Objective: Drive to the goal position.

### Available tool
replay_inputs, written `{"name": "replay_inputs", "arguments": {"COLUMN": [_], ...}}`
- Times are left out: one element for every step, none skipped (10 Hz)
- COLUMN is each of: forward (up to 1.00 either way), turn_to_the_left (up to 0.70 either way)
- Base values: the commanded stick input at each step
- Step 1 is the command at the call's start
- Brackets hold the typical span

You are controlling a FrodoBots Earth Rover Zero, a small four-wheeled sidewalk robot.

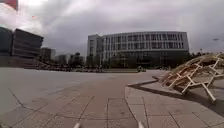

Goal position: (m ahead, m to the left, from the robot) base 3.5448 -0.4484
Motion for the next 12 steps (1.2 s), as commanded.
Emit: {"name": "replay_inputs", "arguments": {"forward": [0.45,0.45,0.45,0.45,0.45,0.45,0.45,0.45,0.45,0.45,0.45,0.45], "turn_to_the_left": [0.0,0.0,0.0,0.0,0.0,0.0,0.0,0.0,0.0,0.0,0.0,0.0]}}
